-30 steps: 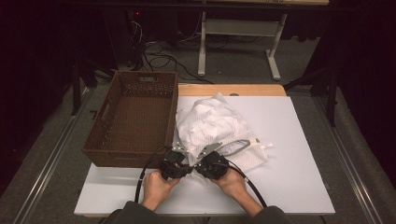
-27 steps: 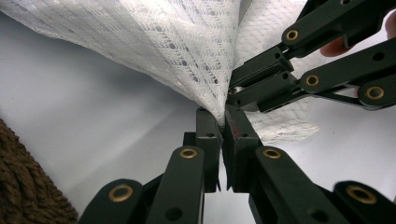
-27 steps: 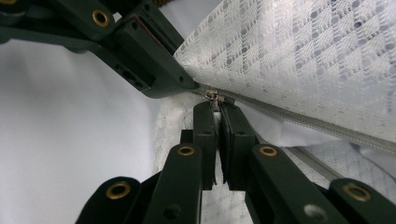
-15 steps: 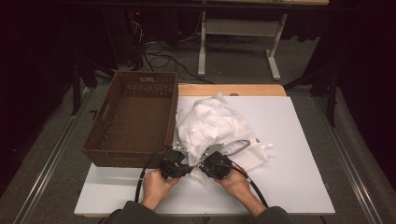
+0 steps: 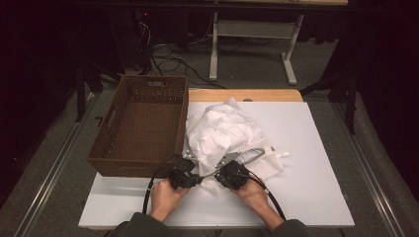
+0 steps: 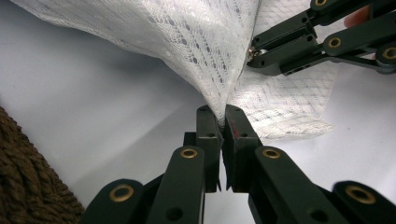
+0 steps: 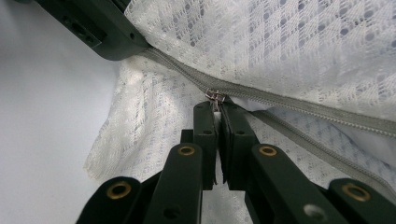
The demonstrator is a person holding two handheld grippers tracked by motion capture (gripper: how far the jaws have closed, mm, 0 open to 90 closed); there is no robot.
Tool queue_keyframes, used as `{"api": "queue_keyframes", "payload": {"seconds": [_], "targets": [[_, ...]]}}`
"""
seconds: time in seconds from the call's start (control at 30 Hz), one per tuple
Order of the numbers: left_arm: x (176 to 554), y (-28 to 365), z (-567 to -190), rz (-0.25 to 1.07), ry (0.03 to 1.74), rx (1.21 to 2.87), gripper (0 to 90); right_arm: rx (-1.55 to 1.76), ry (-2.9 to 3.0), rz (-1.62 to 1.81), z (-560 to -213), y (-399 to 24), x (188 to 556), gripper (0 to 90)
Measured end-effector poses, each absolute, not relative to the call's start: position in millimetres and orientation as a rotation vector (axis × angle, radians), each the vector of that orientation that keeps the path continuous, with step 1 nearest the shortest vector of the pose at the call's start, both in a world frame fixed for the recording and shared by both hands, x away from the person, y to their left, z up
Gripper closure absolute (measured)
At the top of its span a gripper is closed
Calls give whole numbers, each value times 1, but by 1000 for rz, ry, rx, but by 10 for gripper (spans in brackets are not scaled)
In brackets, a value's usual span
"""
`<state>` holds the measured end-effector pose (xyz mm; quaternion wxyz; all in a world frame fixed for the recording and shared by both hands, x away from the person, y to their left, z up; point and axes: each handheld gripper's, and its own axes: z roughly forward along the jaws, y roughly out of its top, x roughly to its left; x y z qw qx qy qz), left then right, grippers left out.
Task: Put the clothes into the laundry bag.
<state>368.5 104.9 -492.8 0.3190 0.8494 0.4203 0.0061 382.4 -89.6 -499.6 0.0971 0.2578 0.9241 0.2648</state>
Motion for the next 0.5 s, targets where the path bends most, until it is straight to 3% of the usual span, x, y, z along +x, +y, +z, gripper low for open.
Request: {"api": "queue_keyframes", "payload": {"seconds": [0.5], "targets": [[366,103,-494,40,1094,2234,826,815,2712,807,-501,-101,384,868]]}}
